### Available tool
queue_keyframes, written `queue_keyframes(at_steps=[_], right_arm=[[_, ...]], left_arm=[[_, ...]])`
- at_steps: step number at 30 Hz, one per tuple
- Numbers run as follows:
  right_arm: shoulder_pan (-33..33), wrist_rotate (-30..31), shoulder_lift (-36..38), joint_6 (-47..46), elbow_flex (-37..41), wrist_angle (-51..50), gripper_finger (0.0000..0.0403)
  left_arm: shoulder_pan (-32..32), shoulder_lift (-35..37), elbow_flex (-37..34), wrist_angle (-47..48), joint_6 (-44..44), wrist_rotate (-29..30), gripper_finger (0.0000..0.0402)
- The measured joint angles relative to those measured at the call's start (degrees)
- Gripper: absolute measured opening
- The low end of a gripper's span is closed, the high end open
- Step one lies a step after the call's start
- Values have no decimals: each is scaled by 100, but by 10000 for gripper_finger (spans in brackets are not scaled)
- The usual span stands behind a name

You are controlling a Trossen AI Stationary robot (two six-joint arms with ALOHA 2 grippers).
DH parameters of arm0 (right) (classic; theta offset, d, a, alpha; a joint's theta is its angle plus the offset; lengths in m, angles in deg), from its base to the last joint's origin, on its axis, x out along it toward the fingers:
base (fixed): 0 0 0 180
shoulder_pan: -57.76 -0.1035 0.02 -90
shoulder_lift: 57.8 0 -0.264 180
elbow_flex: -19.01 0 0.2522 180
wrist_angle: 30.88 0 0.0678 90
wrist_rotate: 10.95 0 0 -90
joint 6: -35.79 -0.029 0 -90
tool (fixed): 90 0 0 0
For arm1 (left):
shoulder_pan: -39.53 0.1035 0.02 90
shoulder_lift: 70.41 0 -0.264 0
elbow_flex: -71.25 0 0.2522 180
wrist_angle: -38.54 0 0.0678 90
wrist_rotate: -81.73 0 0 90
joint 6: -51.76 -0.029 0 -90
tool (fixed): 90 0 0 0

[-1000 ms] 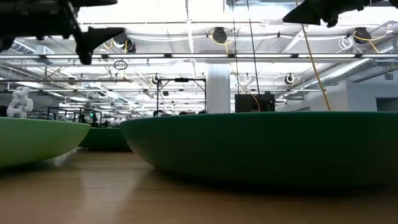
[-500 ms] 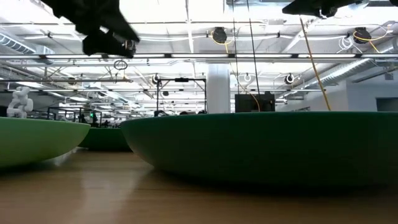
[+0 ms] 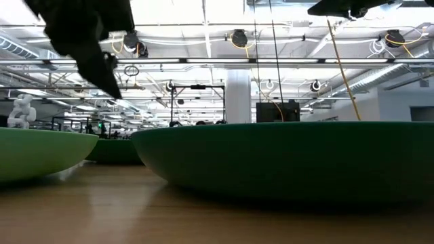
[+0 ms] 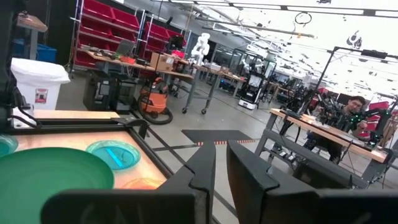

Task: Stack plastic plates
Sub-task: Stack the light green plate on top of the top green plate

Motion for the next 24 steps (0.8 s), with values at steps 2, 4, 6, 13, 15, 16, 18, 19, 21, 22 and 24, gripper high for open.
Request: queue_keyframes(at_steps=[2, 4, 6, 13, 15, 16, 18, 19, 21, 22, 24], right_arm=[[0, -2, 0, 0, 0, 0, 34], [0, -2, 0, -13, 0, -2, 34], [0, -2, 0, -28, 0, -2, 34], [-2, -4, 0, -39, 0, -2, 34], [-2, -4, 0, -39, 0, -4, 34], [-2, -4, 0, -39, 0, -4, 34], [-2, -4, 0, -39, 0, -4, 34], [-2, -4, 0, -39, 0, -4, 34], [-1, -6, 0, -39, 0, -5, 34], [-2, -7, 0, -38, 0, -4, 34], [-2, -7, 0, -39, 0, -4, 34]], left_arm=[[-20, -268, 0, 11, -74, -139, 276], [-22, -484, 0, 4, -166, -191, 276], [-22, -631, 0, 3, -288, -224, 276], [-20, -746, 0, -9, -682, -279, 276], [-20, -746, 0, -9, -760, -284, 276], [-20, -746, 0, -18, -778, -289, 276], [-20, -746, 0, -68, -796, -364, 276], [-20, -746, 0, -102, -803, -402, 276], [-20, -746, 0, -127, -794, -435, 276], [-20, -746, 0, -128, -786, -436, 276], [-20, -746, 0, -179, -790, -439, 276]])
